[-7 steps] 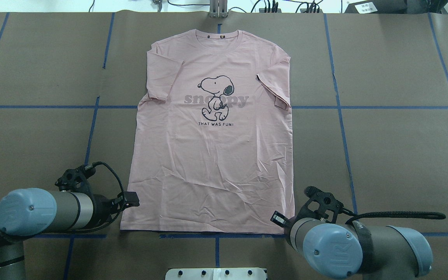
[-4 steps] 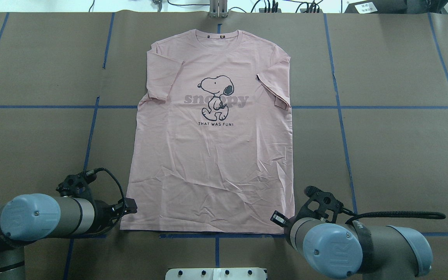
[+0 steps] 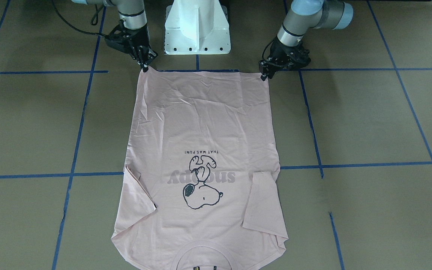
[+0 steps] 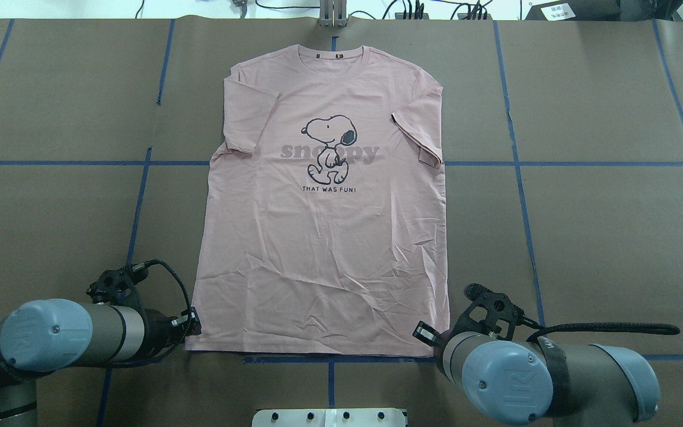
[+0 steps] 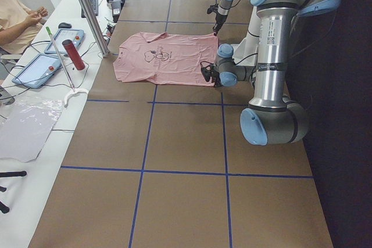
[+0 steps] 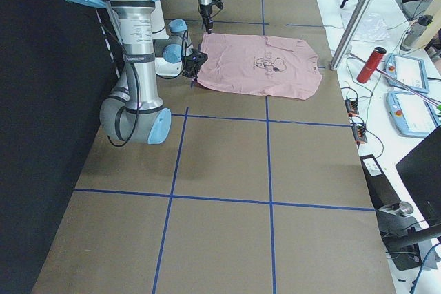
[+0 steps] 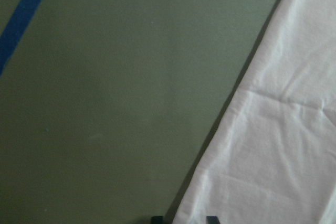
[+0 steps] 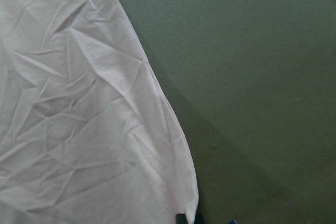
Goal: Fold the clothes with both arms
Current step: 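Grasp both near hem corners with the left and right grippers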
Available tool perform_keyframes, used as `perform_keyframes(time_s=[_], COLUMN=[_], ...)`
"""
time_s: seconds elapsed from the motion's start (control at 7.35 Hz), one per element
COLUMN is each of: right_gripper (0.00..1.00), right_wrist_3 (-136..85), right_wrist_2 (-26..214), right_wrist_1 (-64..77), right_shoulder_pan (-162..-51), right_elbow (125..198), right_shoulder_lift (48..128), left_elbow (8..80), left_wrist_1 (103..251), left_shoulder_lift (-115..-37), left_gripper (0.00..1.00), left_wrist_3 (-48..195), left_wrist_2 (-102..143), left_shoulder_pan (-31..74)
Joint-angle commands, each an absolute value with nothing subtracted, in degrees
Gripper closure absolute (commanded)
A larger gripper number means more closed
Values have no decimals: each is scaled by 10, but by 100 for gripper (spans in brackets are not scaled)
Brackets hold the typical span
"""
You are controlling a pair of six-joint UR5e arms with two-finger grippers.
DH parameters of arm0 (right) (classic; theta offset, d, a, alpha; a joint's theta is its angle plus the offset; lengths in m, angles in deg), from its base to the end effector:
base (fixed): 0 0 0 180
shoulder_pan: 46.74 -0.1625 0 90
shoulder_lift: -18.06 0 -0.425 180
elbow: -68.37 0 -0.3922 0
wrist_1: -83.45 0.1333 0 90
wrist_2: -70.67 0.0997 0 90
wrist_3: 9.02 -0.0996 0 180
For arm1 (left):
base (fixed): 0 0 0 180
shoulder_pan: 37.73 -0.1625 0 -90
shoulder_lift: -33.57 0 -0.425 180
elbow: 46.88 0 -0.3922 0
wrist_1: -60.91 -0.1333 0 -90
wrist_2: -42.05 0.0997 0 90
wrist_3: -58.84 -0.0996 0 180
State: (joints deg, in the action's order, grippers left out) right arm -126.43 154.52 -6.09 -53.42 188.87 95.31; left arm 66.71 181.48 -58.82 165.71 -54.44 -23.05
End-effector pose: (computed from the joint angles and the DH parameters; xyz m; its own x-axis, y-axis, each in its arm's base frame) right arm -0.4997 -0.2035 0.3110 0.5502 0.5253 0.6491 -0.4984 0.8303 -0.2494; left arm 0.4603 -0.2467 0.3867 0.4637 -0.4195 -0.7804 0.3084 0.9021 -0.3018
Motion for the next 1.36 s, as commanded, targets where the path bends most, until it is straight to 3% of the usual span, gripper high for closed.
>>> perform_keyframes(time_s=[0.0,0.14,0.41,0.54,0.95,1.09,1.22], right_gripper=[100,100,100,100,100,100,100], right_wrist_3=[-1264,-1264,-1264,-1264,-1264,-1264,-1264], right_wrist_2=[1545,1544,1544,1544,1546,1548,1553], right_wrist_1=[-61,-60,-60,-60,-60,-60,-61], right_shoulder_pan=[-534,-534,-534,-534,-539,-539,-525], right_elbow=[1889,1889,1889,1889,1903,1924,1991], right_shoulder_lift=[953,952,952,952,961,978,1038], left_elbow=[668,669,673,681,725,755,784], left_wrist_1=[1812,1802,1800,1797,1755,1720,1703], left_shoulder_lift=[-588,-589,-589,-588,-590,-591,-592], left_gripper=[49,51,92,100,100,100,100], left_wrist_3=[1657,1657,1657,1657,1660,1699,1711], left_wrist_2=[-545,-545,-545,-545,-549,-547,-549], left_shoulder_pan=[-236,-239,-241,-241,-250,-286,-311])
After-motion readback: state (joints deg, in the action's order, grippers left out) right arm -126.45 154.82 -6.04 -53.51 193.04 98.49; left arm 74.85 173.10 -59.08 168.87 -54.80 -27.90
